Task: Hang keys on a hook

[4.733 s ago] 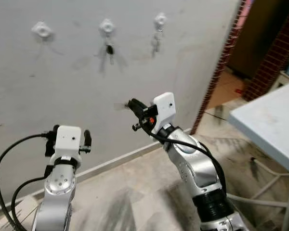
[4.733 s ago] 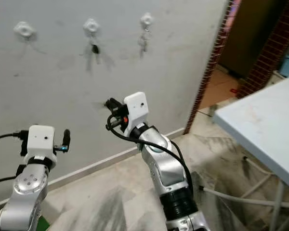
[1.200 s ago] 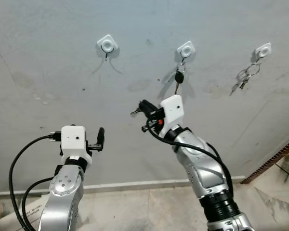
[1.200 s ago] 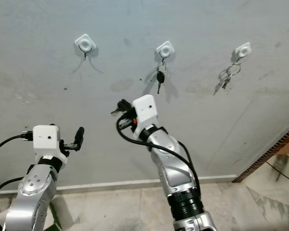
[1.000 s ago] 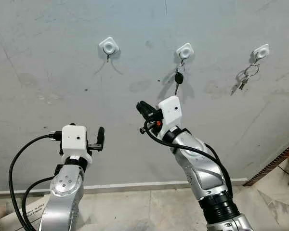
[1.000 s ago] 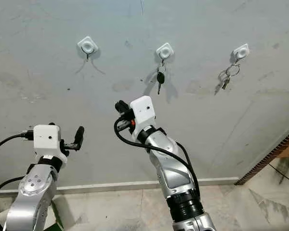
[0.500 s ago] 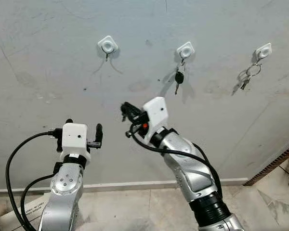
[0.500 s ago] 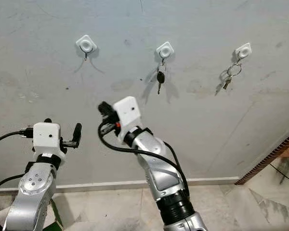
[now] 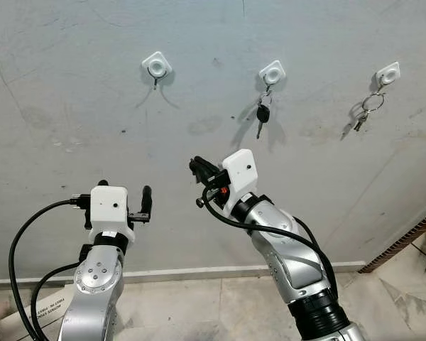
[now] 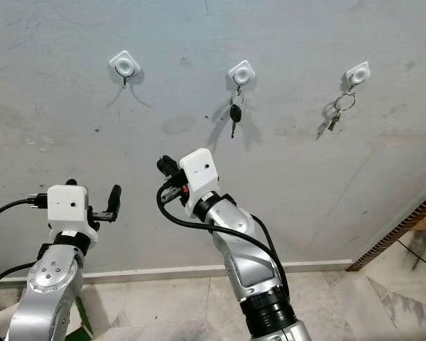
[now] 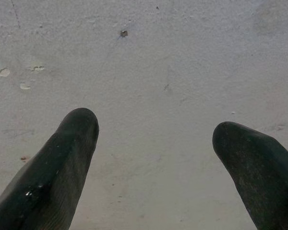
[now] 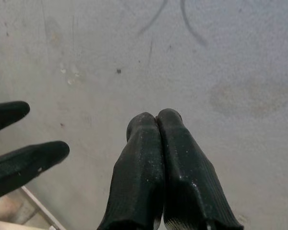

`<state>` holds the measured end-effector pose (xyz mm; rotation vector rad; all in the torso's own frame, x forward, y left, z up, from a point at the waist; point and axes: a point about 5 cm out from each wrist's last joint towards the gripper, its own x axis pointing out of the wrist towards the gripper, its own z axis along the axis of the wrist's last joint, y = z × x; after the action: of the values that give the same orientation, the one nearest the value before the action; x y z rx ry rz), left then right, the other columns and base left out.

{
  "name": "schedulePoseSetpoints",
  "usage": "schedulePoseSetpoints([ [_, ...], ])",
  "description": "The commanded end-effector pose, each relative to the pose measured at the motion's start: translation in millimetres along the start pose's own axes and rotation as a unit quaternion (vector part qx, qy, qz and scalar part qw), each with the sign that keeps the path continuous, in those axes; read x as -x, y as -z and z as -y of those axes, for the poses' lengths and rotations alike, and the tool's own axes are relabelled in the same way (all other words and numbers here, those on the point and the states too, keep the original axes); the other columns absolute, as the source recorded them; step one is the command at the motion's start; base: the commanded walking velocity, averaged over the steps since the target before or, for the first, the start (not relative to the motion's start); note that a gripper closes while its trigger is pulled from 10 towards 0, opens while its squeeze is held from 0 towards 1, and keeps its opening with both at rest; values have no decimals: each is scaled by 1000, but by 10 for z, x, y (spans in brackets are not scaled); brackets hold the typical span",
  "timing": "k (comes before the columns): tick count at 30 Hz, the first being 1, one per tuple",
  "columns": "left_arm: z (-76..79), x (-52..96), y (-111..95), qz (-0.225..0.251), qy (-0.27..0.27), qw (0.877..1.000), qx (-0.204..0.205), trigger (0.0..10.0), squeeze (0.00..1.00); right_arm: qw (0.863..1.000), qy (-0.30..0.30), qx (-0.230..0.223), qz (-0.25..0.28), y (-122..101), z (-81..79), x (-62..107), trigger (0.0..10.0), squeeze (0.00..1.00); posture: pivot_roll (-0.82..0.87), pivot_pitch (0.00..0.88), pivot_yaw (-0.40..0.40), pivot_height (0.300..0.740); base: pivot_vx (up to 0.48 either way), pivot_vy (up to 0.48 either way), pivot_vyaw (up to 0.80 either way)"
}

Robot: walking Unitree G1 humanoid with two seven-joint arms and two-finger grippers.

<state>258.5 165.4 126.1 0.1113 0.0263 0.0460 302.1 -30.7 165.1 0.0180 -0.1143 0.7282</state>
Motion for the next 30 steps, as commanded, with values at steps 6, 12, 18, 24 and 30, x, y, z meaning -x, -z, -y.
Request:
schedulePoseSetpoints([
  [6, -14, -12, -28, -2, 2, 1000, 4, 10000, 0, 1000, 8, 3, 12, -74, 13, -4, 10000, 0, 143, 46, -51, 740, 0, -17, 0],
  [12, -17, -13, -19, -4, 1, 1000, 6, 10000, 0, 1000, 9, 4, 12, -77, 21, -11, 10000, 0, 146, 45, -50, 740, 0, 0, 0],
  [18, -11, -21, -4, -10, 0, 1000, 7, 10000, 0, 1000, 11, 5, 9, -71, 29, -6, 10000, 0, 143, 41, -48, 740, 0, 80, 0],
  [24, -4, -28, -1, -12, 2, 1000, 7, 10000, 0, 1000, 13, 5, 9, -70, 36, -6, 10000, 0, 142, 39, -47, 740, 0, 480, 0],
  [30, -1, -31, 2, -11, 3, 1000, 7, 10000, 0, 1000, 14, 6, 9, -68, 39, -7, 10000, 0, 143, 37, -48, 740, 0, 400, 0],
])
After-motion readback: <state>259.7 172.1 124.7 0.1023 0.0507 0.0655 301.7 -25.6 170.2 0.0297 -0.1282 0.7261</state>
